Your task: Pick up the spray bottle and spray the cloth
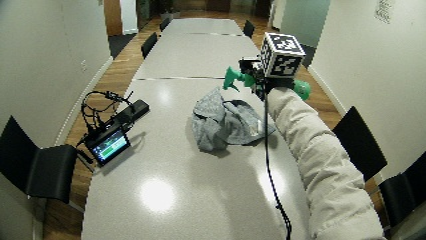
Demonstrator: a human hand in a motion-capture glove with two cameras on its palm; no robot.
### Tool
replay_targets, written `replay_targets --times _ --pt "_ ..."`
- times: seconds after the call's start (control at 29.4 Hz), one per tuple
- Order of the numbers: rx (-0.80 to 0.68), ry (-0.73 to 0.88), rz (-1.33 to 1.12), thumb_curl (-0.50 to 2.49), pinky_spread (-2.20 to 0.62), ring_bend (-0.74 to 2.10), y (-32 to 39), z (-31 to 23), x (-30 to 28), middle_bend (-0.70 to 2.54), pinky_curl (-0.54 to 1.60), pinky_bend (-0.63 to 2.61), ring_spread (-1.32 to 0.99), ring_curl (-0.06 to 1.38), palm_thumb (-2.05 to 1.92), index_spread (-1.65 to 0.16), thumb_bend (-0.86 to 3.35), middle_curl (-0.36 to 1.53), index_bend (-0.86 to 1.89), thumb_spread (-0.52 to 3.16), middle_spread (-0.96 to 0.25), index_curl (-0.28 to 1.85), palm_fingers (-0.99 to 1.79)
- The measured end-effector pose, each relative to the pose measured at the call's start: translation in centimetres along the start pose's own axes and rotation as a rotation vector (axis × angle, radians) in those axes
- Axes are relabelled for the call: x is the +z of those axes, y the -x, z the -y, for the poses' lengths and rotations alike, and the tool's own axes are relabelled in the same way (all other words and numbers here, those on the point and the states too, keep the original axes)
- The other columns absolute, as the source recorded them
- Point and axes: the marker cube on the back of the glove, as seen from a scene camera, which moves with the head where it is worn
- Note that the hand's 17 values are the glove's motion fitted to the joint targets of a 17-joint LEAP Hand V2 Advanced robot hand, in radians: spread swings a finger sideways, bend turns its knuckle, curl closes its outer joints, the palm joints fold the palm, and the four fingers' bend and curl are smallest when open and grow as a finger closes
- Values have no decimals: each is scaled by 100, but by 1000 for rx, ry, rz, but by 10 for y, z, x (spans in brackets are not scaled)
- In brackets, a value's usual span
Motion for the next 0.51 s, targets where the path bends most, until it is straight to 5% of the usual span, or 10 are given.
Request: replay_targets --times 0.34,0.51 --pt "-6 18 -17 65 -19 51 1 -2 4 29 40 32 -13 47 125 -29 -1 52 13 39 -12 33 94" --pt "54 18 261 66 -18 50 8 0 9 28 41 31 -13 48 124 -29 -1 53 12 39 -12 33 92"
